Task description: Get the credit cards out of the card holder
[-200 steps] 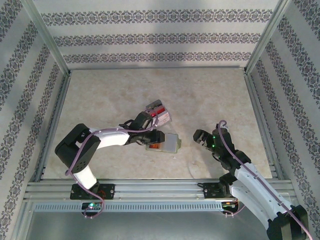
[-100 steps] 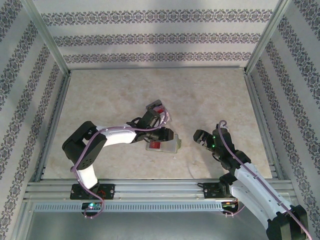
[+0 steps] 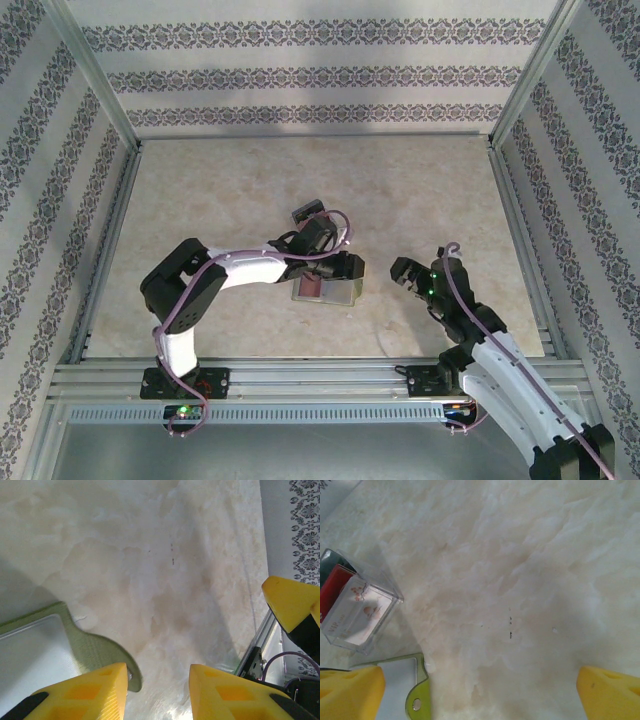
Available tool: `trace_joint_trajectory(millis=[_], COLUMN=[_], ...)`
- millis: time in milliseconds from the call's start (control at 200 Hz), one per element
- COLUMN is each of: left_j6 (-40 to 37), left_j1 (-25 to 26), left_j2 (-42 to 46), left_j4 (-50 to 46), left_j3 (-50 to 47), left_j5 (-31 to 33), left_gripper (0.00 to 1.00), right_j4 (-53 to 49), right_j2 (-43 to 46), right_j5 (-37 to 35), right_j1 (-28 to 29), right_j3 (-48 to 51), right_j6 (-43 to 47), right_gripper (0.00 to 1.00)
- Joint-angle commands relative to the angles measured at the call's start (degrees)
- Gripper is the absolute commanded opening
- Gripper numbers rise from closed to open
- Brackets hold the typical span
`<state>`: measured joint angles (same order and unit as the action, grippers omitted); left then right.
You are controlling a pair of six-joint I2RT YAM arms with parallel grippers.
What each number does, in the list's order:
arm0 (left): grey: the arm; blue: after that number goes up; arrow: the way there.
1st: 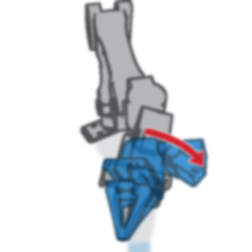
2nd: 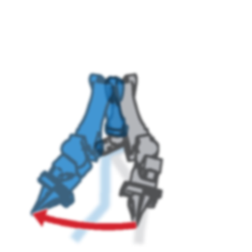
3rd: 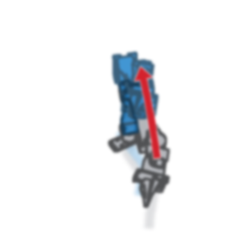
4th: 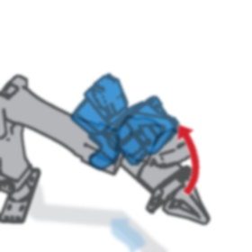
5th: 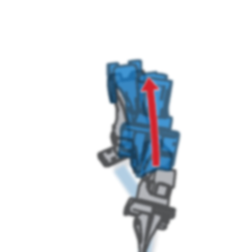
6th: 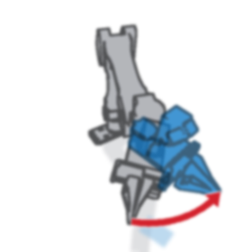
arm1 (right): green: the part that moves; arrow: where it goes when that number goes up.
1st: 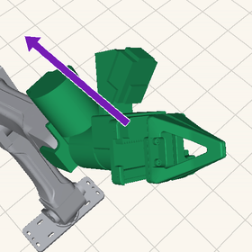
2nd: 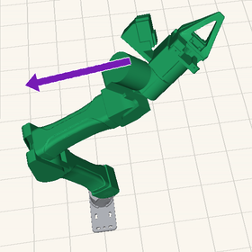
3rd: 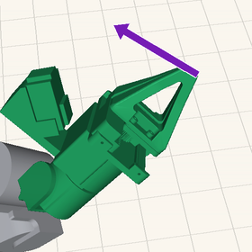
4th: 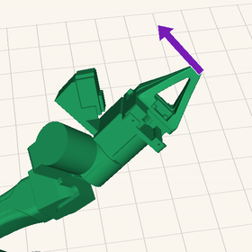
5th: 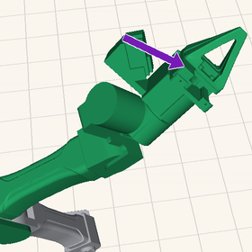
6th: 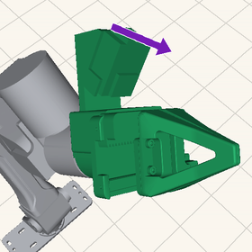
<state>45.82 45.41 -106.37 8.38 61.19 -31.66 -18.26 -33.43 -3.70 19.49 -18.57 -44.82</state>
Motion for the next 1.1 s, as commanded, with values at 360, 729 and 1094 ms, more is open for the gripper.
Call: trace_joint_trajectory(millis=[360,729,1094], left_j6=[-3.86,-4.47,-4.22], left_j1=[-4.73,-9.81,-9.78], left_j2=[16.85,20.31,14.22], left_j4=[-15.28,-20.67,-16.32], left_j3=[-9.59,-15.39,-13.1], left_j5=[12.25,11.46,7.67], left_gripper=[0.53,0.58,0.51], right_j4=[-2.97,-2.91,-3.43], right_j2=[-0.55,-2.33,-1.84], right_j5=[0.55,0.74,1.07], right_j1=[-2.96,-3.57,-3.62], right_j3=[-0.8,-0.77,-2.27], right_j6=[2.79,3.86,3.95], right_gripper=[0.98,0.98,0.98])
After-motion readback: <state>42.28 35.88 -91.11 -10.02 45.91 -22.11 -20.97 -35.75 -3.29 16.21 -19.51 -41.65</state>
